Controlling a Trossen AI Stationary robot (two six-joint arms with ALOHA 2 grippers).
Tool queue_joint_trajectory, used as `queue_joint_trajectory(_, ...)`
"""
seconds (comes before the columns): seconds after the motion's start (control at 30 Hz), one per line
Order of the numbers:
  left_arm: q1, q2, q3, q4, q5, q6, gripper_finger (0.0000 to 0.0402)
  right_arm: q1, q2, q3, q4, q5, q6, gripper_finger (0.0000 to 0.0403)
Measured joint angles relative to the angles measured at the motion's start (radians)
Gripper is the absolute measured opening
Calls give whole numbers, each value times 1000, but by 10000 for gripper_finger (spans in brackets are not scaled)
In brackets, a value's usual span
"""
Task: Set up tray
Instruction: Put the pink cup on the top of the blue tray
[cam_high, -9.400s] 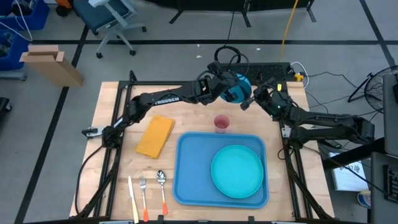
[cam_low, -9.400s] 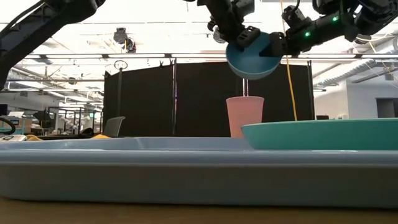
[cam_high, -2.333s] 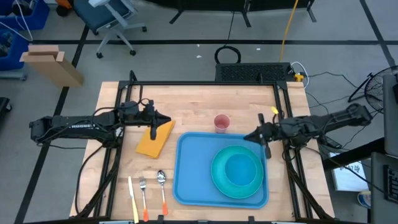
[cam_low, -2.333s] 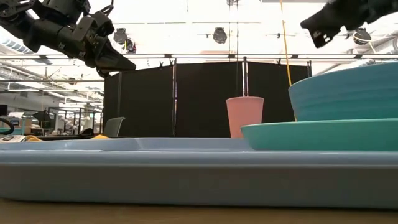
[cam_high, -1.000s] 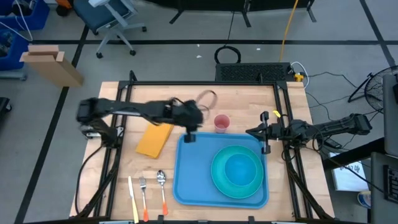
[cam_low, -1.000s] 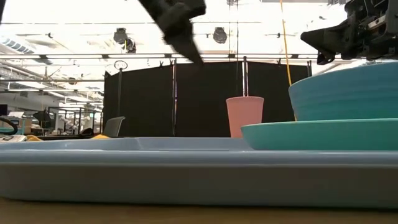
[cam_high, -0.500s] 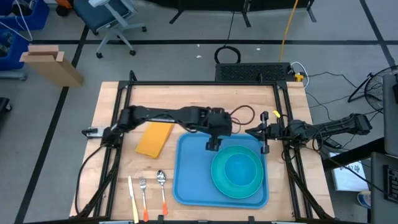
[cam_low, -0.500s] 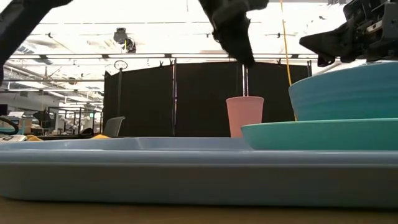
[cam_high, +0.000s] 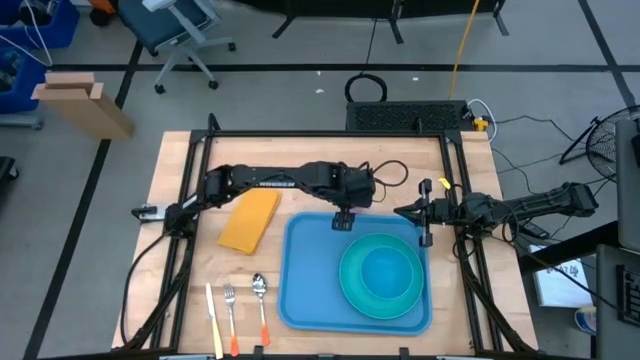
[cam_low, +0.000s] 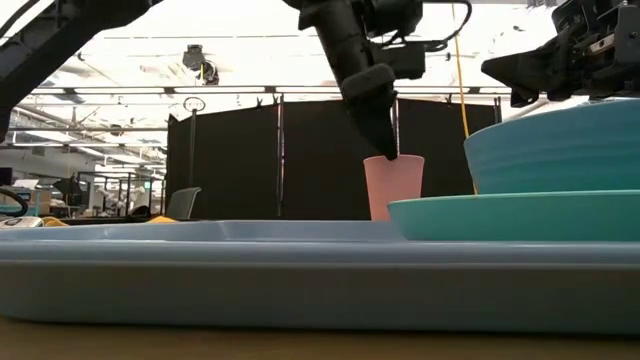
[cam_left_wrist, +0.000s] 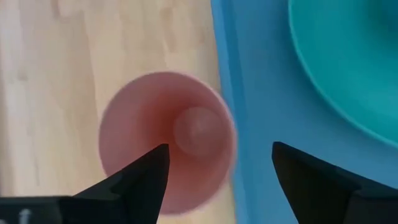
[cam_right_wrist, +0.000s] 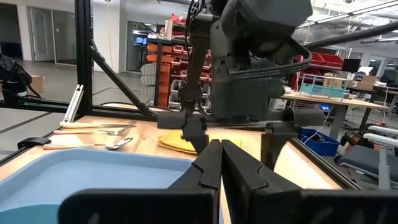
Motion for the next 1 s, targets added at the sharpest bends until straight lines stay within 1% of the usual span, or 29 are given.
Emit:
queue_joint_trajectory(0.1, 6, -1, -59, 78, -22, 46, 275, 0, 0, 0, 0, 0, 0, 1)
queue_joint_trajectory(0.17, 11, 3, -76, 85, -35, 62, 271, 0, 0, 0, 0, 0, 1, 1)
queue_joint_trajectory(0.27, 20, -1, -85, 100, -21, 67, 261, 0, 0, 0, 1, 0, 3, 1)
queue_joint_trajectory(0.43, 25, 0, -110, 106, -17, 88, 229, 0, 0, 0, 1, 0, 0, 1)
queue_joint_trajectory(0.5, 25, 0, -118, 129, -15, 91, 205, 0, 0, 0, 1, 0, 0, 1)
queue_joint_trajectory(0.57, 26, 0, -121, 139, -14, 83, 172, 0, 0, 0, 1, 0, 0, 1)
queue_joint_trajectory(0.7, 14, 0, -122, 174, -8, 87, 87, 0, 0, 0, 2, 3, -1, 1)
queue_joint_trajectory(0.8, 10, 0, -117, 172, -1, 98, 21, 0, 0, 0, 2, 30, -3, 0)
queue_joint_trajectory(0.83, 10, 0, -114, 170, -1, 100, 13, 0, 0, 0, 2, 35, -3, 0)
queue_joint_trajectory(0.9, 7, 0, -101, 171, -10, 118, 12, 0, 0, 0, 2, 38, -3, 0)
queue_joint_trajectory(1.0, -9, -12, -70, 134, -77, 141, 7, 0, 0, 0, 2, 38, -2, 0)
